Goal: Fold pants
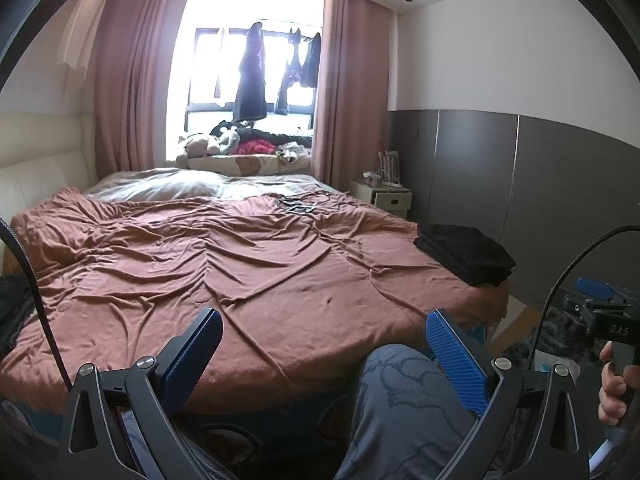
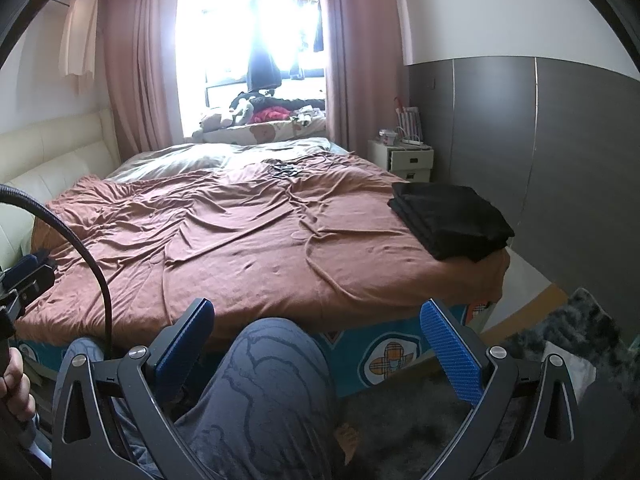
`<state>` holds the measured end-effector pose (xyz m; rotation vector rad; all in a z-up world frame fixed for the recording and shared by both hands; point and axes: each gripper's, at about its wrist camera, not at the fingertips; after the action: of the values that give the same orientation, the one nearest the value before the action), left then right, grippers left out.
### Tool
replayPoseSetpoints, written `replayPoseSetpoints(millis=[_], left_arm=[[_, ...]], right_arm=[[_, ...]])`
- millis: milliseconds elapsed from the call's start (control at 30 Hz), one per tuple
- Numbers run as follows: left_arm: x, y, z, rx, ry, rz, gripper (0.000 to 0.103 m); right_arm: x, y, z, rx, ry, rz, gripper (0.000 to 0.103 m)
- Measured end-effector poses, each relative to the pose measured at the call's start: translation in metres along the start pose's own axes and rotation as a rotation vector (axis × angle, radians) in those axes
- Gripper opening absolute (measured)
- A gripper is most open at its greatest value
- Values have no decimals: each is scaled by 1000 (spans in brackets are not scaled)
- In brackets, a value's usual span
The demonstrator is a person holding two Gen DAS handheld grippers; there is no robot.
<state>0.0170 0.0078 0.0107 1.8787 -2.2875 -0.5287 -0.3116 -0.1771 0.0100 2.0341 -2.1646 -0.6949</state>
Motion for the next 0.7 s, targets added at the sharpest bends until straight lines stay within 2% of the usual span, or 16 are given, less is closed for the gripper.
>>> replayPoseSetpoints(millis=[700], left_arm=[[1,4,4,7,11,12,103]], right_arm=[[6,-3,-3,-7,-9,5,103]])
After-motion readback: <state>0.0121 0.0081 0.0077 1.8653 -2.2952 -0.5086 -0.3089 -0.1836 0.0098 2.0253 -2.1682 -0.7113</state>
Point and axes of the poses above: each gripper's, at about its wrist camera, not at the fingertips, and y roughly against the way its jaws point, x to its right, z to its underside, and after that the axes turned 13 degrees about -y, right-handed
